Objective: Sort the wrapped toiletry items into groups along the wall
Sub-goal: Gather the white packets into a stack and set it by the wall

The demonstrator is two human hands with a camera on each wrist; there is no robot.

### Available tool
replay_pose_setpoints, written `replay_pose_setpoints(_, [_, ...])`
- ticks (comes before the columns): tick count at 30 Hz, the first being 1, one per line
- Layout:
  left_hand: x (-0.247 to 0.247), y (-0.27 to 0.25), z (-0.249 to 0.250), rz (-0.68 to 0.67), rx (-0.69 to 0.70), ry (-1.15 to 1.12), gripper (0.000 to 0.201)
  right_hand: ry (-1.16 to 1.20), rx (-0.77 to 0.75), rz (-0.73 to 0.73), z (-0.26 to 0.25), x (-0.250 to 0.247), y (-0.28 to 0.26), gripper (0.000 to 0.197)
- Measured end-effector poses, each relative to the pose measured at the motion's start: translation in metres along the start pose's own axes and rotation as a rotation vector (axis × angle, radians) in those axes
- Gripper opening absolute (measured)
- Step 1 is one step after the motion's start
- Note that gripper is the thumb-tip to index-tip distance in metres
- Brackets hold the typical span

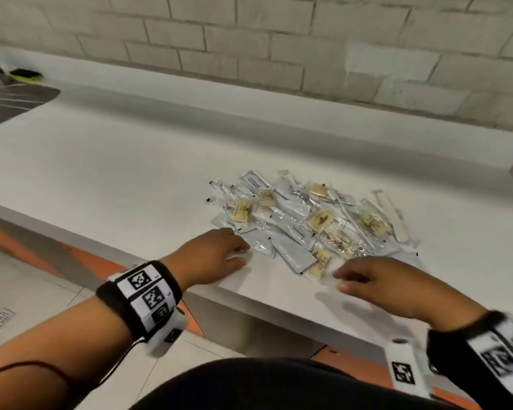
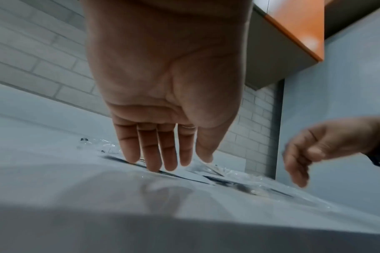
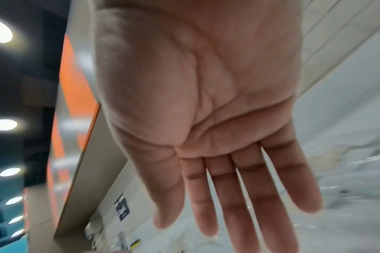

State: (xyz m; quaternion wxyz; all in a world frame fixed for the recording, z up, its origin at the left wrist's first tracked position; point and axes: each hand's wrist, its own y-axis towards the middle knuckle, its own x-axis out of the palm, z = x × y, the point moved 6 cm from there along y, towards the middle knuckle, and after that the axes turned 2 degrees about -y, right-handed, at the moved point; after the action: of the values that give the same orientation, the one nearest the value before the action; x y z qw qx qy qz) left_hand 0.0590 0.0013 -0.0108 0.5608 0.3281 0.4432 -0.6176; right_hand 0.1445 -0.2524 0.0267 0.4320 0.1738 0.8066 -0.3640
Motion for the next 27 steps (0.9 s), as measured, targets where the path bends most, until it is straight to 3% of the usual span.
replay_pose_setpoints(3, [-0.005,0.027,-0.007,-0.032,0.023,0.085,0.040,-0.026,-0.028,0.054,-0.027,-0.004,0.043,0.032])
replay_pose_setpoints(6, [-0.005,0.048,-0.005,-0.084,0.071,0.207,0.055,-0.196,-0.003,0.057,-0.053,0.006,0.079,0.043])
replay_pose_setpoints(9, [-0.003,0.062,-0.006,-0.129,0.130,0.354,0.071,-0.321,0.073,0.090,-0.055,0.014,0.101,0.063])
replay_pose_setpoints(12, [-0.002,0.068,0.001,-0.108,0.170,0.459,0.068,-0.367,0.144,0.098,-0.053,0.016,0.110,0.075])
replay_pose_setpoints(16, [0.002,0.067,0.021,-0.080,0.267,0.607,0.036,-0.477,0.112,0.171,-0.058,0.013,0.116,0.033])
replay_pose_setpoints(18, [0.005,0.066,0.029,-0.122,0.290,0.631,0.023,-0.531,0.078,0.174,-0.060,0.015,0.118,0.026])
replay_pose_setpoints(22, [-0.006,0.070,0.036,-0.160,0.313,0.474,0.025,-0.374,0.111,0.216,-0.052,-0.005,0.118,0.015])
replay_pose_setpoints(25, [-0.032,0.077,0.016,-0.140,0.236,0.215,0.008,-0.109,0.181,0.282,-0.038,-0.032,0.109,0.017])
replay_pose_setpoints(27, [-0.054,0.080,-0.007,-0.111,0.154,0.024,0.010,0.012,0.196,0.313,-0.035,-0.044,0.105,0.019])
